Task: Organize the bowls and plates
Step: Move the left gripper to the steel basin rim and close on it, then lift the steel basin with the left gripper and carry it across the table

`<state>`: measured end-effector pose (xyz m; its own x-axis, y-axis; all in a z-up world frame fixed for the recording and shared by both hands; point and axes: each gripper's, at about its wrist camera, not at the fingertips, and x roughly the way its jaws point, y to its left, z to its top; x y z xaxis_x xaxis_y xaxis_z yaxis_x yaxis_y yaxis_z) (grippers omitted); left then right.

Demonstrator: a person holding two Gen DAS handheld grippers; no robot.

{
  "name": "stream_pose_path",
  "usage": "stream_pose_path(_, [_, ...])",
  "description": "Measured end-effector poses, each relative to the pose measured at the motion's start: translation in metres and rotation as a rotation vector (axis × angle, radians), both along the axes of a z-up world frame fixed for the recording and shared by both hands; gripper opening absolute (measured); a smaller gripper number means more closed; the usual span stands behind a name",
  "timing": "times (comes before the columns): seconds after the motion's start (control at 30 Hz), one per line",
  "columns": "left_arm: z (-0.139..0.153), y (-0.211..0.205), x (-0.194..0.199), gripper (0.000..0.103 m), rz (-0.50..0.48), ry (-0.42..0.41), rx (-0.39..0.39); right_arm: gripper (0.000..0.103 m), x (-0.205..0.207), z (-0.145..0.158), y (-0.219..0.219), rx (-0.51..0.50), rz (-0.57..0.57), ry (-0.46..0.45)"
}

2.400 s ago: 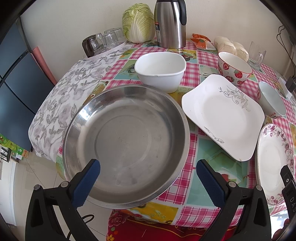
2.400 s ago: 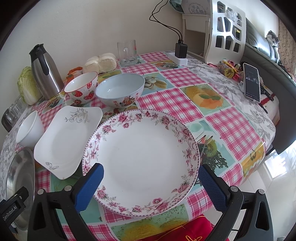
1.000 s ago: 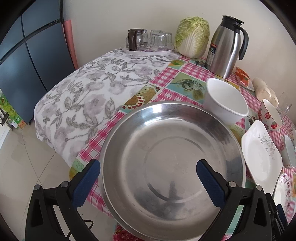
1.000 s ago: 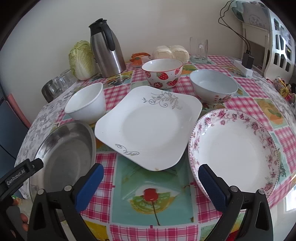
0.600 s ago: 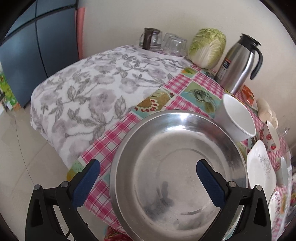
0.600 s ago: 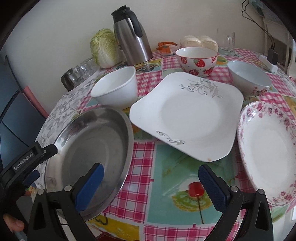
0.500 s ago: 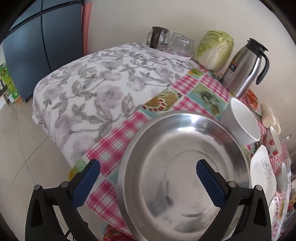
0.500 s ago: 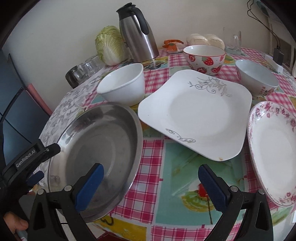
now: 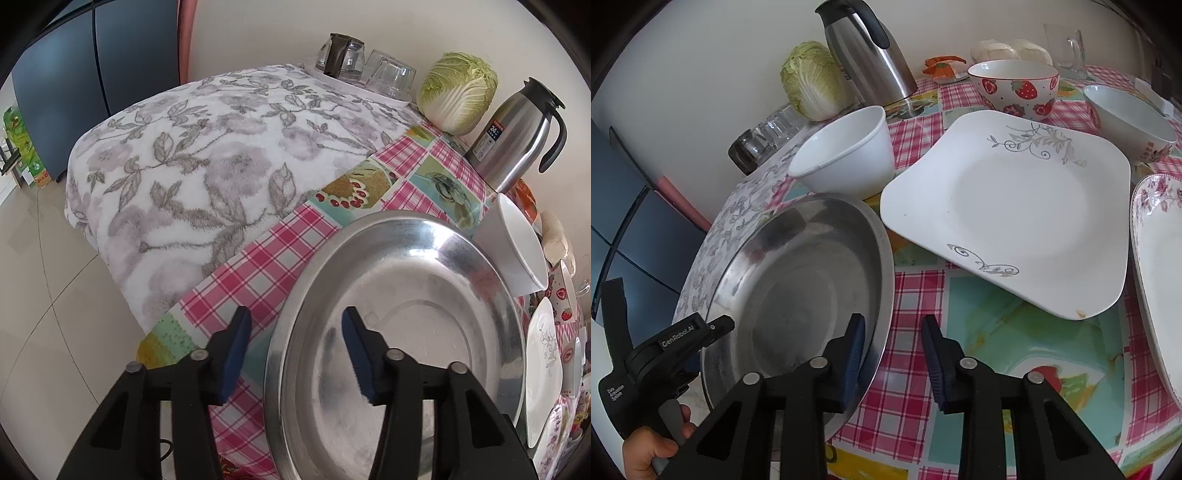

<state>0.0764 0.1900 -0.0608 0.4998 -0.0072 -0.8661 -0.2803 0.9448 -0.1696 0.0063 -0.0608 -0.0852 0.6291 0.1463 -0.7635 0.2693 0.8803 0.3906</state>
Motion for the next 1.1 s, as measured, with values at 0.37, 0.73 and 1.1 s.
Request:
stream_pose_path(0.37, [-0.001,-0.001,0.001,0.028,-0.034,-0.010,-0.006,0.014,0.001,0.005,0.006,-0.032,0.033,-0.018])
stream_pose_path(0.73, [0.010,0.004,-0.012,0.024,-0.008,-0.048,-0.025,0.015,-0.005,0.024,0.012,-0.087,0.078,-0.062])
stream_pose_path(1.1, [0.033,-0.003,-0.024,0.024,-0.002,-0.121,-0.018,0.015,-0.016,0.045,0.009,-0.118,0.104,-0.127])
